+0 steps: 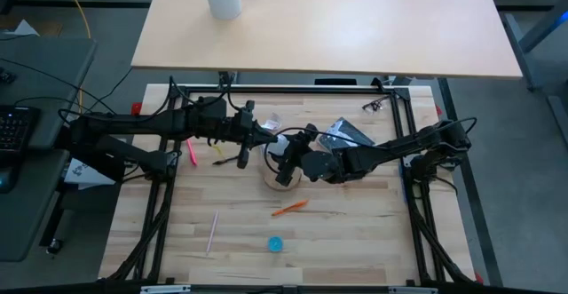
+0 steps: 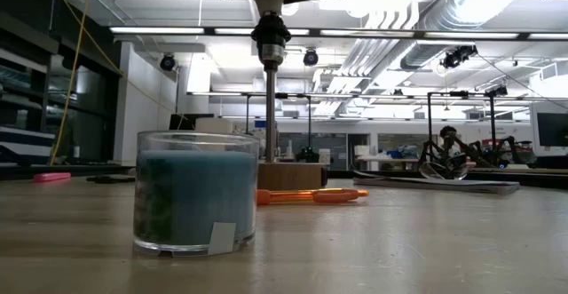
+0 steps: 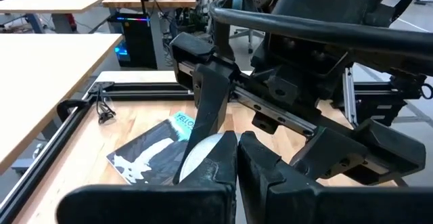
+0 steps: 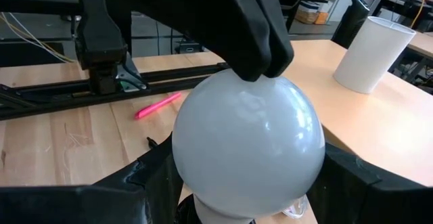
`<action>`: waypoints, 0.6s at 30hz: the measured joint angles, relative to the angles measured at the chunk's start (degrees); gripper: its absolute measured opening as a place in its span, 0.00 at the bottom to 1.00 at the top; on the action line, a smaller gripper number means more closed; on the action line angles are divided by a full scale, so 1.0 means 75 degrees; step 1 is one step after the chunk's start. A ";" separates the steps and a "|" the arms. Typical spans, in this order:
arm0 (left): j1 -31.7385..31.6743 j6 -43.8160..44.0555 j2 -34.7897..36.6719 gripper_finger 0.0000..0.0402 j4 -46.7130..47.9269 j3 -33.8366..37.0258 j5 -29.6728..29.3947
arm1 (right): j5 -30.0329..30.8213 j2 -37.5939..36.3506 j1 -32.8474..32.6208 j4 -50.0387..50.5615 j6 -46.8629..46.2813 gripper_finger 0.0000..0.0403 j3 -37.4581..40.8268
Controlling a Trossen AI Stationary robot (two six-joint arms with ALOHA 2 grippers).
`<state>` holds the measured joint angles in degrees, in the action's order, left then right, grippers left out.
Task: Screw lightbulb
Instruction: Insert the light bulb into the lamp
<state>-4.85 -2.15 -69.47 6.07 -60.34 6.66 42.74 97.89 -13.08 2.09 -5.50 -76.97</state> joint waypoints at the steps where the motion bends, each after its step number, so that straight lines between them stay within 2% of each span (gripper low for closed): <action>1: -0.0001 0.0000 0.0000 0.00 0.0001 0.0000 -0.0004 | -0.0005 0.0000 0.0000 0.0000 0.0014 0.61 0.0000; 11: 0.0001 -0.0003 -0.0009 0.00 0.0015 -0.0003 -0.0004 | -0.0186 0.0000 0.0006 -0.0012 0.0072 0.62 0.0000; 18: 0.0013 0.0012 -0.0041 0.00 -0.0001 -0.0008 0.0042 | -0.0375 -0.0010 0.0008 -0.0039 0.0064 0.76 0.0000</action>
<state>-4.75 -2.07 -69.78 6.05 -60.39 6.98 39.93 97.81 -13.02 1.80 -5.02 -76.97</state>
